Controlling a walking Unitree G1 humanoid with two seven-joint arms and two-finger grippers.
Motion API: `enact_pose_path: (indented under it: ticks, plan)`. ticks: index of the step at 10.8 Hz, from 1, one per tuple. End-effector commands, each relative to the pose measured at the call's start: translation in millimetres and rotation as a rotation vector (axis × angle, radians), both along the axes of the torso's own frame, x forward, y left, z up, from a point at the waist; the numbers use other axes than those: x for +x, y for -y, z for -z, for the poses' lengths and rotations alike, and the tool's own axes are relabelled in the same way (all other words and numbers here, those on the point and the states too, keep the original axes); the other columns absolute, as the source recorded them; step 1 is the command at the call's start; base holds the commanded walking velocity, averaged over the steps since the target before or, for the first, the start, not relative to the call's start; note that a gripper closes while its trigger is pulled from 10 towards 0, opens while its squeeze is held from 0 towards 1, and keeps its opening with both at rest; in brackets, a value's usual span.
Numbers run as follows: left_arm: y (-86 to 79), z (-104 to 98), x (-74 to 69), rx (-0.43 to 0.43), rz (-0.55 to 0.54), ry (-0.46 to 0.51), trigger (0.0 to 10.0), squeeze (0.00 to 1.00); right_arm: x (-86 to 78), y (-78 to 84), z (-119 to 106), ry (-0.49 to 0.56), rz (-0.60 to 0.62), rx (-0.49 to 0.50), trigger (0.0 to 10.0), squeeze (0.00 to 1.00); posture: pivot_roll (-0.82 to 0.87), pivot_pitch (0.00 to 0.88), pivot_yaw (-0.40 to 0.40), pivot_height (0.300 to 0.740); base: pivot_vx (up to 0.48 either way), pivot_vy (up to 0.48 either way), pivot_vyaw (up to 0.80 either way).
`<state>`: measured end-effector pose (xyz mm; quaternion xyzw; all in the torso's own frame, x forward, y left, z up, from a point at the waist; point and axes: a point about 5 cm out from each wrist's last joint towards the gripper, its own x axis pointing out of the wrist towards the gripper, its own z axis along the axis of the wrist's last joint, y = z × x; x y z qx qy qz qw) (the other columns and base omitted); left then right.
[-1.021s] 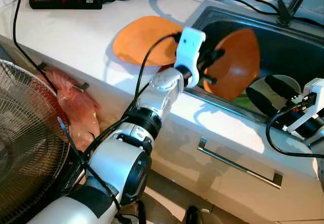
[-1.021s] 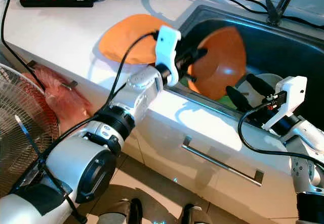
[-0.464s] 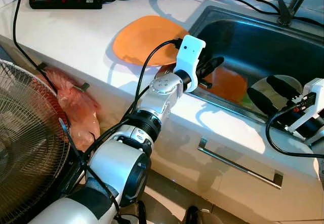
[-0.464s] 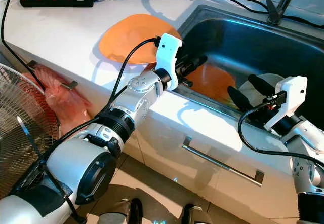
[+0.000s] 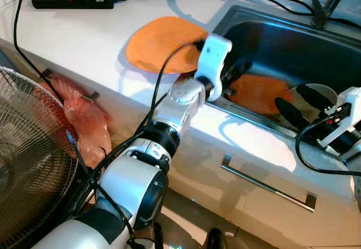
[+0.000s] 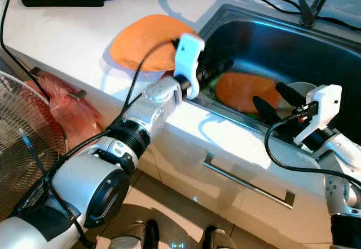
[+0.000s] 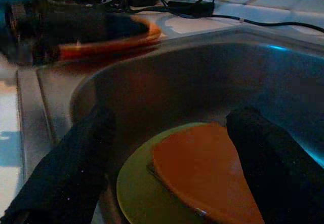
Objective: Kitchen organization
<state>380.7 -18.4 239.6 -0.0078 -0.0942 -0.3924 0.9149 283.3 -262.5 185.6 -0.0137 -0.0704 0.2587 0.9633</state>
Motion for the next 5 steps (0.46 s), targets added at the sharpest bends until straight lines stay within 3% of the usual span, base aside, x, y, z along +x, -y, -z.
enact_pose_path:
  ticks: [1, 2, 3, 5]
  plan:
    - [13.3, -9.3, -7.8, -0.048, 0.029, 0.041, 10.0, 0.00, -0.8, -0.1, -1.4, 0.010, 0.002, -0.004, 10.0, 0.00, -0.04, 0.179, 0.022, 0.740, 0.000, 0.000, 0.00]
    - [-1.3, -29.9, -2.7, -0.103, -0.010, 0.096, 10.0, 0.00, -0.2, -1.4, -1.1, 0.009, -0.004, 0.000, 10.0, 0.00, -0.03, 0.180, 0.021, 0.740, 0.000, 0.000, 0.00]
    - [-27.7, -54.4, 4.6, -0.176, -0.086, 0.148, 10.0, 1.00, 1.4, -3.9, 0.1, 0.007, -0.013, 0.007, 10.0, 0.00, -0.02, 0.179, 0.021, 0.740, 0.000, 0.000, 0.00]
    - [-74.5, -70.0, 11.3, -0.185, -0.234, 0.218, 10.0, 1.00, 3.4, -8.8, 1.7, 0.005, -0.029, 0.016, 10.0, 0.00, 0.00, 0.176, 0.018, 0.740, 0.000, 0.000, 0.00]
